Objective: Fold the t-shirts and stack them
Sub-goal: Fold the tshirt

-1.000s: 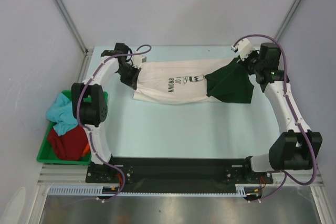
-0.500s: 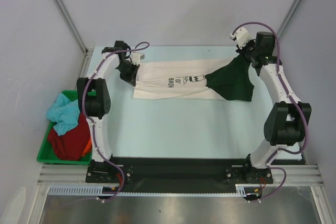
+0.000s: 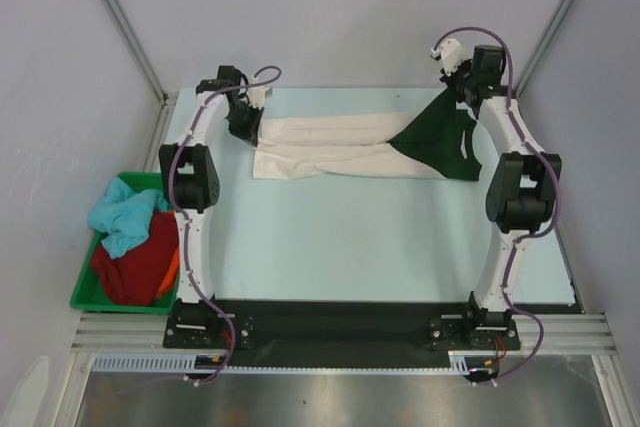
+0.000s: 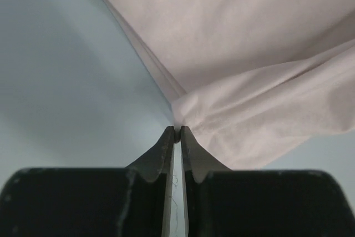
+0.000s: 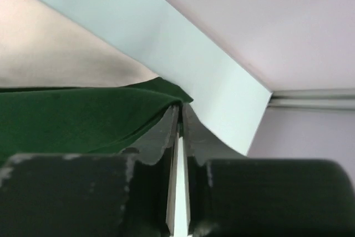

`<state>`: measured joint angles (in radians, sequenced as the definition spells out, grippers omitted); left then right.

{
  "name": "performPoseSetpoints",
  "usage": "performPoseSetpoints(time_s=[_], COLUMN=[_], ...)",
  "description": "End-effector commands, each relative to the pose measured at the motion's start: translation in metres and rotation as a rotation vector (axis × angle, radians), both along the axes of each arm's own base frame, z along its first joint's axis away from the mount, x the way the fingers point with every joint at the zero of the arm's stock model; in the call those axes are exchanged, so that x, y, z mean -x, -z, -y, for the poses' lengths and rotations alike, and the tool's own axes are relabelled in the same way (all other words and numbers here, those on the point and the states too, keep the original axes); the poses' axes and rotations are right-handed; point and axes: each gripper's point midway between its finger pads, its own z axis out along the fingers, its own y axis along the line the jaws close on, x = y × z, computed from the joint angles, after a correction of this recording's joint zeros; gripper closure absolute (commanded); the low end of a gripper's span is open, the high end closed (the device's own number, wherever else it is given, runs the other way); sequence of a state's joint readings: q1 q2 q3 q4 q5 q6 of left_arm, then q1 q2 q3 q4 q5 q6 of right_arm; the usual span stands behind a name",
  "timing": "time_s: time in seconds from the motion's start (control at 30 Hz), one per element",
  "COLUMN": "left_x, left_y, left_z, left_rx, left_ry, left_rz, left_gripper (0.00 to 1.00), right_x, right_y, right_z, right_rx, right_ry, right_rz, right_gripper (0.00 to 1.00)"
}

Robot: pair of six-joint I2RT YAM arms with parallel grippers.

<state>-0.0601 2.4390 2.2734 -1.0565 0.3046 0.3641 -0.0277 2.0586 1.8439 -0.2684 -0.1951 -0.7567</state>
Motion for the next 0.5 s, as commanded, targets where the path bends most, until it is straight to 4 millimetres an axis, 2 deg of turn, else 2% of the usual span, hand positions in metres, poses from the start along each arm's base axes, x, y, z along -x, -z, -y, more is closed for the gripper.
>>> performPoseSetpoints(time_s=[0.0,0.03,0.07,0.1,0.13,0.17,0.2,0.23,0.3,0.33,0.37,0.47], left_x=[-0.016,-0.013,-0.010,0.003,0.009,0.011,0.020,0.023,0.026,0.028,0.029,0.032], left_y=[0.000,0.002,-0.014,-0.007,-0.010,-0.037,-0.032,-0.038,-0.048,-0.048,-0.049,-0.045], left_z=[-0.019,-0.021,-0.021,-0.020,-0.020,-0.016,-0.015,-0.013,-0.006,-0.004,0.003,0.020], left_rx=[-0.065,-0.071,-0.061,-0.045,-0.038,-0.015,-0.015,-0.012,-0.007,-0.009,-0.014,-0.009], left_ry=[-0.059,-0.069,-0.074,-0.085,-0.092,-0.087,-0.077,-0.075,-0.048,-0.033,-0.017,0.033], left_rz=[0.035,0.023,0.042,0.006,0.008,0.063,0.048,0.055,0.067,0.064,0.065,0.054], left_gripper=[0.86,0.82,0.77,0.73,0.70,0.68,0.66,0.65,0.64,0.64,0.64,0.64], right_x=[-0.030,-0.031,-0.029,-0.019,-0.014,-0.007,0.001,0.013,0.026,0.039,0.046,0.061], right_y=[-0.007,-0.013,-0.022,-0.036,-0.048,-0.050,-0.048,-0.047,-0.032,-0.008,0.007,0.054], right_z=[0.001,0.003,0.005,0.005,0.003,0.000,-0.005,-0.009,-0.016,-0.027,-0.043,-0.057], right_rx=[0.022,0.037,0.021,-0.001,-0.026,-0.061,-0.085,-0.106,-0.156,-0.177,-0.185,-0.231], right_ry=[0.041,0.074,0.095,0.108,0.111,0.120,0.103,0.094,0.083,0.045,0.014,-0.016], right_rz=[0.063,0.078,0.099,0.119,0.144,0.138,0.116,0.092,0.028,-0.053,-0.101,-0.244], right_gripper=[0.89,0.73,0.65,0.50,0.44,0.41,0.40,0.40,0.41,0.41,0.41,0.42])
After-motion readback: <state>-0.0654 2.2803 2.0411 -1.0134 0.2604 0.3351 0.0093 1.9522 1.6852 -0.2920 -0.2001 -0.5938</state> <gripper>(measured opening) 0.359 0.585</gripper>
